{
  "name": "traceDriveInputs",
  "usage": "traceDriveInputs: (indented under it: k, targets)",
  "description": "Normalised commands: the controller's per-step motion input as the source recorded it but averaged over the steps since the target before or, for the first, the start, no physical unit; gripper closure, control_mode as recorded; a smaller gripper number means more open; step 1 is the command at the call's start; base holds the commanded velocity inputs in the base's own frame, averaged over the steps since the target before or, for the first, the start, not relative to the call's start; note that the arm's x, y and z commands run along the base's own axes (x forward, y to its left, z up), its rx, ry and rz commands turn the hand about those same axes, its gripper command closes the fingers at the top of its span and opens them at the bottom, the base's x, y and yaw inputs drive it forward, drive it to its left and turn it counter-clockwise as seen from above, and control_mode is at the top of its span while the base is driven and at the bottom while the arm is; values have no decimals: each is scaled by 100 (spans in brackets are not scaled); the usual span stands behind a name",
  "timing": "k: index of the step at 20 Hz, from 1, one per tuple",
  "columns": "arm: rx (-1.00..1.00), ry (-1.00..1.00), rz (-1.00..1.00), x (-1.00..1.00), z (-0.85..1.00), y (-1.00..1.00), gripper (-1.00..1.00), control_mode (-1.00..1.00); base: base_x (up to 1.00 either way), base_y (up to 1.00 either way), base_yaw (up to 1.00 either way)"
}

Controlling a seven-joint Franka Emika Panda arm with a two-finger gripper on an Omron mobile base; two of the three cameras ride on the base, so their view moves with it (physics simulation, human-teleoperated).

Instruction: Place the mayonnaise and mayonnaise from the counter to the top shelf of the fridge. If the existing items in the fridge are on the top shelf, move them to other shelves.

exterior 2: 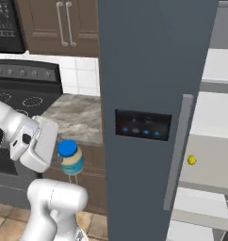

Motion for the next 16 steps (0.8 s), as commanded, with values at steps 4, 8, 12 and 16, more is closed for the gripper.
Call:
traceDriveInputs:
  k: [4, 8, 12, 16]
  targets:
    - [0, 0, 0, 0, 0, 0, 100, 100, -30, -100, 7]
    - [0, 0, 0, 0, 0, 0, 100, 100, -42, -99, 7]
    - [0, 0, 0, 0, 0, 0, 100, 100, 0, -92, 11]
    - [0, 0, 0, 0, 0, 0, 100, 100, 33, -76, 16]
